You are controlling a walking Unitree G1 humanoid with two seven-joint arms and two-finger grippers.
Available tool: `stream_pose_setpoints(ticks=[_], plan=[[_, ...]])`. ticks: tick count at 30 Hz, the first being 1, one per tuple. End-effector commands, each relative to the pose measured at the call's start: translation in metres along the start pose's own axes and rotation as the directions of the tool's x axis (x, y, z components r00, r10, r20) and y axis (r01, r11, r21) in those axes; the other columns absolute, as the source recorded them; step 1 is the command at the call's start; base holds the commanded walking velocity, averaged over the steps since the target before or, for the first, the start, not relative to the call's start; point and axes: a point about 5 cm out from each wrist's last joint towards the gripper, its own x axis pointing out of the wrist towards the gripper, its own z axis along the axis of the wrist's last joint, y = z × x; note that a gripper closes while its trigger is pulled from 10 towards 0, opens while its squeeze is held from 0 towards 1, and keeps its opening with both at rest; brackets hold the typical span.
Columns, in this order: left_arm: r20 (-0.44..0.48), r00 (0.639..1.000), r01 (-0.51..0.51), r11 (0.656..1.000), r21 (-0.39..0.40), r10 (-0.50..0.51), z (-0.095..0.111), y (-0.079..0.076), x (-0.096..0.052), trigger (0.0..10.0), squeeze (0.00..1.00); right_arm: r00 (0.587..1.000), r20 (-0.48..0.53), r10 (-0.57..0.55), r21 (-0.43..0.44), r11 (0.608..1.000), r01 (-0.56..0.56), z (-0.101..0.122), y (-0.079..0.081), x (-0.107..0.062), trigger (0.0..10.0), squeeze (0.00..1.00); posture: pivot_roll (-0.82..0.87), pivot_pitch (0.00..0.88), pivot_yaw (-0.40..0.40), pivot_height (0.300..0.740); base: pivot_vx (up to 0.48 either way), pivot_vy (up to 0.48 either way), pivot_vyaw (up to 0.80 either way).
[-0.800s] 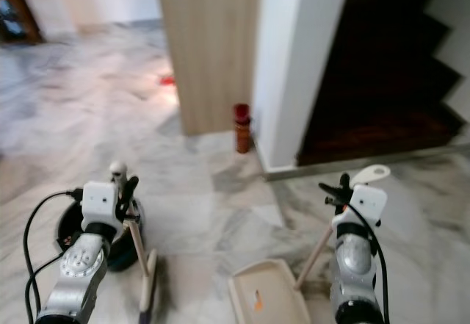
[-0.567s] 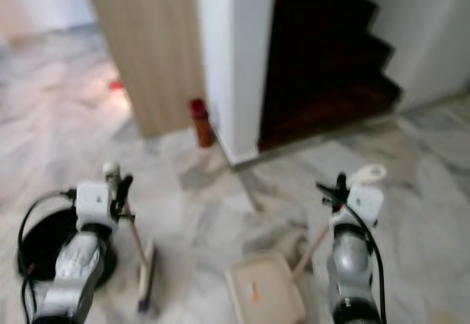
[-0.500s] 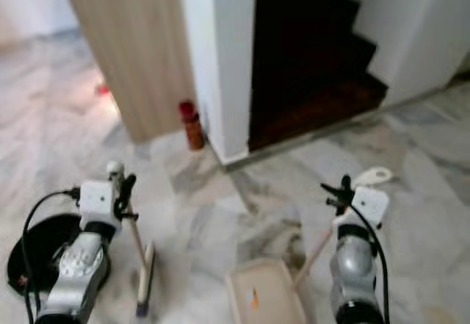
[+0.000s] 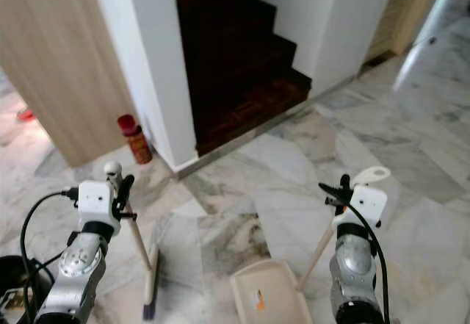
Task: Sweep floor
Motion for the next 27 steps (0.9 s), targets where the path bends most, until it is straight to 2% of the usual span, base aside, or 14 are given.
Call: stream_pose_setpoints(ticks=[1,4,12,17,27], plan=[[0.049,0.999,-0.010,1.000,0.025,0.009,0.0089,0.0025,0.0058,10.0,0.00,0.999,0.033,0.011,0.010,1.000,-0.011,0.0084,0.0045,0.0057,10.0,0.00,-0.02,0.000,0.027,0.740,0.000,-0.304,-0.79],[0.051,0.999,-0.008,1.000,0.019,0.007,0.0089,0.0012,0.0052,10.0,0.00,0.999,0.033,0.009,0.010,1.000,-0.010,0.0088,0.0037,0.0061,10.0,0.00,-0.02,0.000,0.025,0.740,0.000,-0.281,-0.79],[0.040,0.999,-0.012,1.000,0.022,0.011,0.0060,0.0025,0.0031,10.0,0.00,0.999,0.028,0.031,0.005,1.000,-0.031,0.0074,0.0070,0.0052,10.0,0.00,-0.02,0.000,0.022,0.740,0.000,0.000,-0.79],[0.043,0.999,-0.016,1.000,0.024,0.015,0.0062,0.0031,0.0035,10.0,0.00,0.999,0.029,0.027,0.006,1.000,-0.027,0.0078,0.0069,0.0056,10.0,0.00,-0.02,0.000,0.021,0.740,0.000,-0.272,-0.79],[0.047,0.999,-0.019,1.000,0.011,0.018,0.0062,0.0028,0.0039,10.0,0.00,0.999,0.032,0.022,0.000,1.000,-0.022,0.0076,0.0056,0.0049,10.0,0.00,-0.02,0.000,0.020,0.740,0.000,0.000,-0.79]])
